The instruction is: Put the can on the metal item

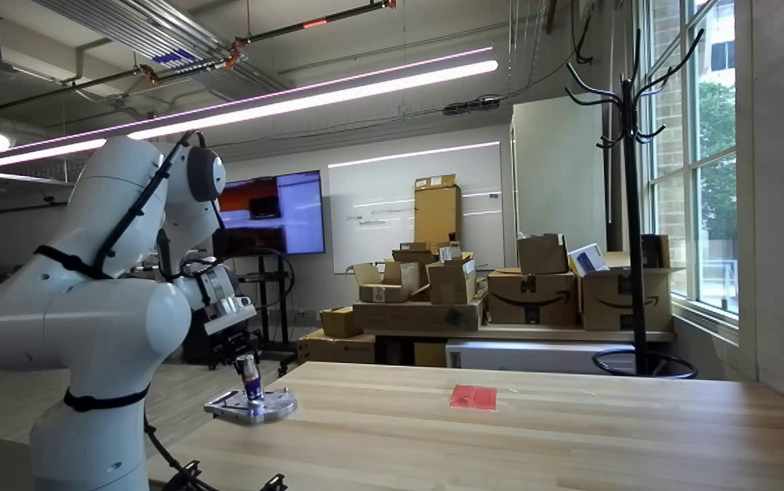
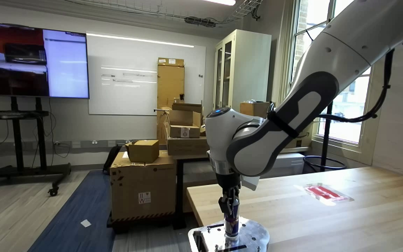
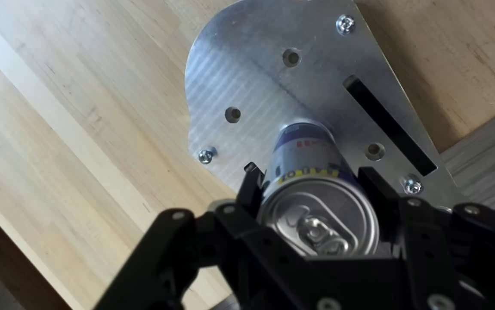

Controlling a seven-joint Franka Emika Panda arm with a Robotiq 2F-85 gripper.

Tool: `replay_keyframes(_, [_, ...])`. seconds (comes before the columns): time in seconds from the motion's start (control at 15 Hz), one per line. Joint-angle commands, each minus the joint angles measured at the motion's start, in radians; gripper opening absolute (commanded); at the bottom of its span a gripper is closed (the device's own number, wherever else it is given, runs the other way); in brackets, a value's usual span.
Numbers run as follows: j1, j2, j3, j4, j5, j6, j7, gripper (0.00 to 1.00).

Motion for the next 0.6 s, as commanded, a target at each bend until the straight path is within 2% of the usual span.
replay_keyframes(0.0, [0.001,0.027,0.007,0.058,0.020,-0.045,-0.041,0.35])
replay_keyframes(0.33, [-0.002,0.042,0.009,0.077,0.035,-0.053,-0.062,0.35])
replay_keyframes(0.4, [-0.003,0.046,0.011,0.080,0.041,-0.062,-0.070,0.85])
replay_keyframes(0.47, [-0.002,0.048,0.010,0.082,0.043,-0.071,-0.073,0.86])
replay_keyframes(0.53, [-0.002,0.051,0.010,0.084,0.048,-0.083,-0.077,0.93])
